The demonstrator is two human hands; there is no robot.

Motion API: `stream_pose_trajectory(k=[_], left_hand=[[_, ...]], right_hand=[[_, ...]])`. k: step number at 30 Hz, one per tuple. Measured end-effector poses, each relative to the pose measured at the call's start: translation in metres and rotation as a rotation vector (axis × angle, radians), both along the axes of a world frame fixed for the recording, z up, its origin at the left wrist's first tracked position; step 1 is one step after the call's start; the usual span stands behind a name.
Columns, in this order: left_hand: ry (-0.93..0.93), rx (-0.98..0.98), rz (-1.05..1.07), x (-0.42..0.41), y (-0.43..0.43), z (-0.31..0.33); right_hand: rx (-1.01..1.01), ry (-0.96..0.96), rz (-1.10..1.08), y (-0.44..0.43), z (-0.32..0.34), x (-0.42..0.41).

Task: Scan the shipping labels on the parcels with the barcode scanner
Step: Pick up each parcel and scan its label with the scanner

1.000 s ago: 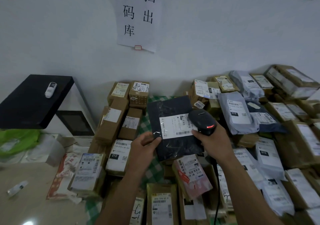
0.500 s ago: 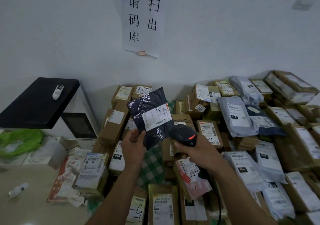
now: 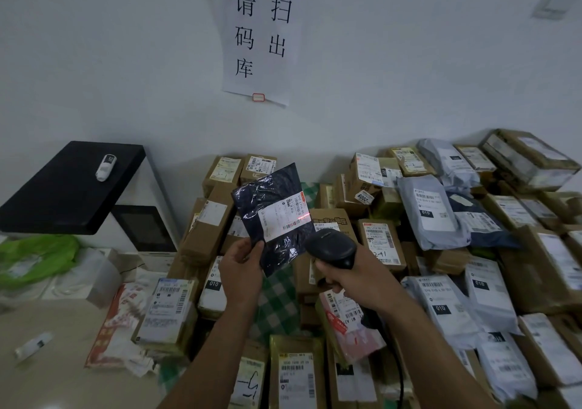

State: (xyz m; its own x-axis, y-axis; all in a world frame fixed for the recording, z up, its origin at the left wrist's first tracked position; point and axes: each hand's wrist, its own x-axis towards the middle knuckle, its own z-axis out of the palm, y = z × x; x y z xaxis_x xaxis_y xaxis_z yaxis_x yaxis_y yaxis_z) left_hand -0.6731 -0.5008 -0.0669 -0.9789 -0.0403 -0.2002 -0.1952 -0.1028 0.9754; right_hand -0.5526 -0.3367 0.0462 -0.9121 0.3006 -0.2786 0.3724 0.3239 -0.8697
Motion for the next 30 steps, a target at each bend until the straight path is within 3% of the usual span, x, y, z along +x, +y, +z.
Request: stream_pose_trajectory(k=[17,24,30], left_hand=[[-0.025,-0.01,-0.017,-0.034,0.006,-0.002],[0.057,-0.202,-0.05,-0.153,0.012,0.027],[-0.105,-0.19,0.092,-0.249,0.037,0.01]], right_hand=[[-0.034,-0.03,-0.025,0.017,-0.007,-0.029],[-0.035,-0.02,-0.012,0.04,-0.009,-0.092],[-0.058,-0.116,-0.034,0.056,-0.032,-0.135]])
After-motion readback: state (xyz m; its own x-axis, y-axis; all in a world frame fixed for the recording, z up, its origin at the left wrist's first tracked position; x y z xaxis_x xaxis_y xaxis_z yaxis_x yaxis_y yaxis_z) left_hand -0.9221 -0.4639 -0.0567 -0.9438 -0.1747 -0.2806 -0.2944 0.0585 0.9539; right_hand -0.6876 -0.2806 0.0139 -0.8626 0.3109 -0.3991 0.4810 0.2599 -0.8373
